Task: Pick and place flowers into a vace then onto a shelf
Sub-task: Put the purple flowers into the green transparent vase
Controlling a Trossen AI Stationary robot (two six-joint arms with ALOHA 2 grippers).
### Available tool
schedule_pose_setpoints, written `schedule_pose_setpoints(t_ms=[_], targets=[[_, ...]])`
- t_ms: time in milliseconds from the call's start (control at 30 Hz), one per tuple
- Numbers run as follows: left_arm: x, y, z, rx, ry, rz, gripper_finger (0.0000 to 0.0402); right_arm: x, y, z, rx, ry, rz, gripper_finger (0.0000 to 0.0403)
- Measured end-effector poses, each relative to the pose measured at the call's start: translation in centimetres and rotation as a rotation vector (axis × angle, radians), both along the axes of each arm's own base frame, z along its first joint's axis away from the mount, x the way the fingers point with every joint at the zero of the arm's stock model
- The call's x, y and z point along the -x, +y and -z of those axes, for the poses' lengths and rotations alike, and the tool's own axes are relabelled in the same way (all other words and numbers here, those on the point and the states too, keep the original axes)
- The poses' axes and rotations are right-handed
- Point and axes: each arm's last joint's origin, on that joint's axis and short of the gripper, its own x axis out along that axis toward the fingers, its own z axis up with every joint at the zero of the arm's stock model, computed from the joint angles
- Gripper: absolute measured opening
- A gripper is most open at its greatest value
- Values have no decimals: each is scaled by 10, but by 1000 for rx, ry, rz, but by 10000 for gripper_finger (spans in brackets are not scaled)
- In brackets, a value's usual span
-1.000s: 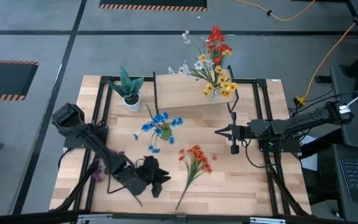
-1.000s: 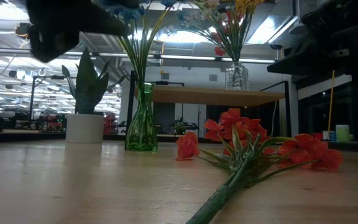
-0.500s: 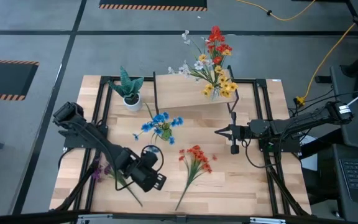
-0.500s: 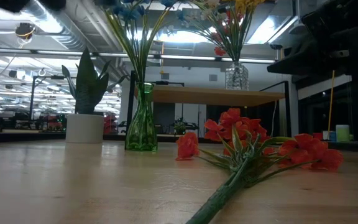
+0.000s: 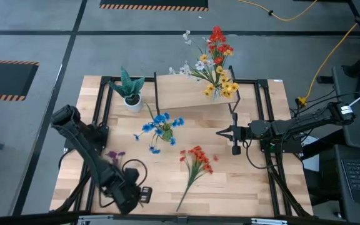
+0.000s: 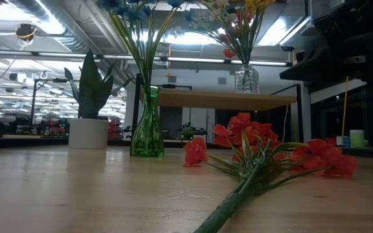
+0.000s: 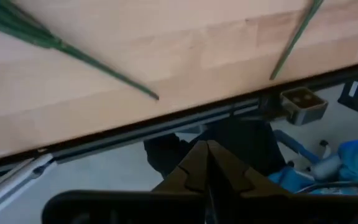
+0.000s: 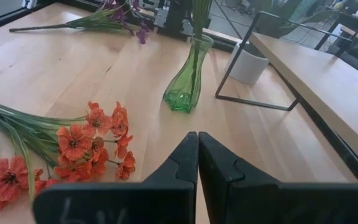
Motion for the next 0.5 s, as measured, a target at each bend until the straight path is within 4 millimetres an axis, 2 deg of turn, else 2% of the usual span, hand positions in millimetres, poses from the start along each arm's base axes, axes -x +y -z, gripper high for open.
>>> schedule_pose_setpoints(t_ms=[233, 500], targets=[[8, -12, 10, -58, -11, 22, 2, 0, 0, 0, 16, 1, -5, 16], [11, -17, 24, -60, 116, 73, 2, 0, 0, -1, 32, -5, -9, 16]])
